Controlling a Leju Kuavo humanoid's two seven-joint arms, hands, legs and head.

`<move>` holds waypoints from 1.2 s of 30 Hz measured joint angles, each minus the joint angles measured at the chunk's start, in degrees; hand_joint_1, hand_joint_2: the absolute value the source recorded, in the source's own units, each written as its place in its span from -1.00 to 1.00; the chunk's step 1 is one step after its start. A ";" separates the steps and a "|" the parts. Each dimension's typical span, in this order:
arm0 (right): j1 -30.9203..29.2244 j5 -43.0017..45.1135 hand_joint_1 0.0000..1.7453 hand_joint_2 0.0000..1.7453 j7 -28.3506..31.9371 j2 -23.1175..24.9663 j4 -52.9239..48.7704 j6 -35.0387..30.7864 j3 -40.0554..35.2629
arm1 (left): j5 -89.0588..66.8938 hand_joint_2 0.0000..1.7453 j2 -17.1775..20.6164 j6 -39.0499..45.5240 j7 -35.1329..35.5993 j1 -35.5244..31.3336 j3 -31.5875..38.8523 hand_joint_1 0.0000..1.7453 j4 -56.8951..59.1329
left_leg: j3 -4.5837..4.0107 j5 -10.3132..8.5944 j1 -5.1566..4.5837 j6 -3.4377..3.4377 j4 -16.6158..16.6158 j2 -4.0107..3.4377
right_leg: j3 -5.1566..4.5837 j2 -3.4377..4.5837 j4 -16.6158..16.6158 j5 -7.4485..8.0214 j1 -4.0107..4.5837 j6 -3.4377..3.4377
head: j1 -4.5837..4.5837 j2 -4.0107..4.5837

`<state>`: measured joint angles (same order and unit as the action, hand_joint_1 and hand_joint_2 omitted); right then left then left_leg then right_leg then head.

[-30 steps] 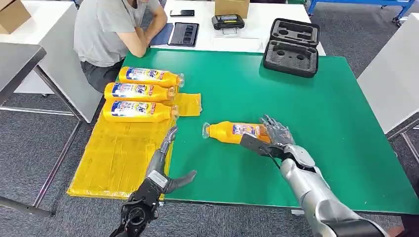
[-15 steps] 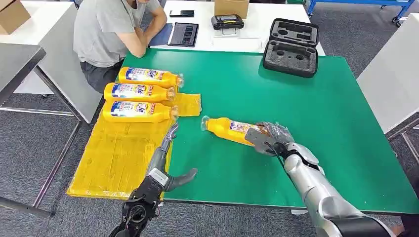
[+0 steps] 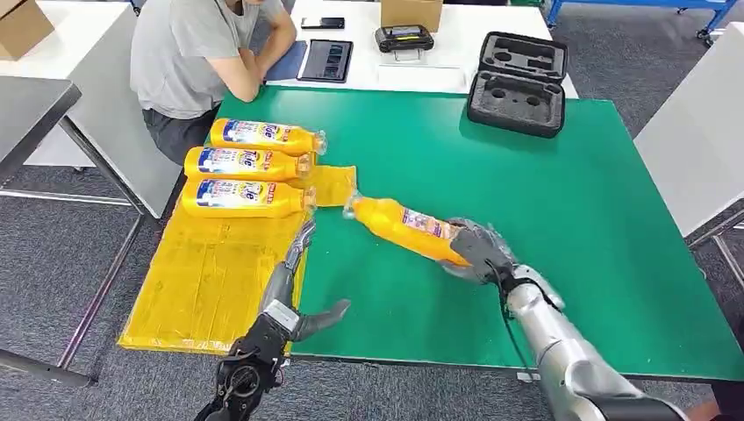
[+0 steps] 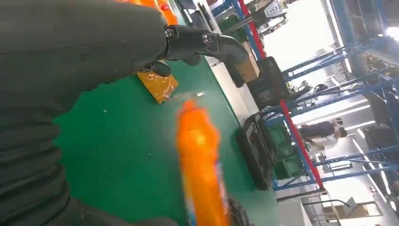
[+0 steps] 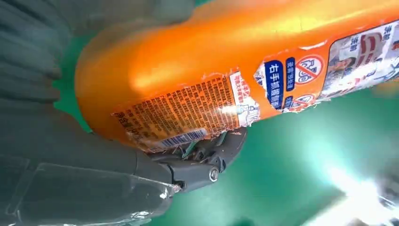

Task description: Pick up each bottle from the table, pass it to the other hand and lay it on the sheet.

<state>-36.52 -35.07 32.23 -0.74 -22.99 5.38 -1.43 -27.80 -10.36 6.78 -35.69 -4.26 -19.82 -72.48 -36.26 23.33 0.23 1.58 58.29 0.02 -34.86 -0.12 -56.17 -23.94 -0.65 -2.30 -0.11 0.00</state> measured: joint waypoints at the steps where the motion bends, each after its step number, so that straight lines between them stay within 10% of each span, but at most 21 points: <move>1: 0.17 1.27 1.00 1.00 1.07 0.31 -0.11 0.30 0.97 | 0.13 1.00 -0.04 0.18 0.00 0.00 0.00 -1.00 0.00 | 0.00 0.00 0.00 0.00 0.00 0.00 | 0.00 0.00 0.00 0.00 0.00 0.00 | 0.02 0.00; 20: 14.82 29.36 1.00 1.00 7.61 5.77 -15.14 10.18 6.77 | 19.23 1.00 -0.50 -2.11 0.04 -0.38 1.05 -1.00 0.74 | -0.06 0.02 0.03 -0.01 -0.01 0.11 | -0.06 -0.06 0.01 -0.03 0.04 0.02 | 0.02 0.00; 36: 22.28 32.54 1.00 1.00 7.64 9.49 -25.49 11.39 -1.85 | 26.23 1.00 -0.68 -8.83 -1.33 -3.97 0.81 -1.00 7.06 | -0.07 0.01 0.00 0.00 -0.01 0.13 | -0.06 -0.07 0.02 -0.02 -0.01 0.02 | 0.02 0.00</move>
<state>-14.25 -2.53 39.87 8.74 -48.48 16.76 -3.28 -1.58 -11.04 -2.05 -37.02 -8.22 -19.01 -65.42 -36.32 23.33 0.23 1.58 58.29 0.15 -34.92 -0.19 -56.16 -23.96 -0.66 -2.28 -0.09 0.00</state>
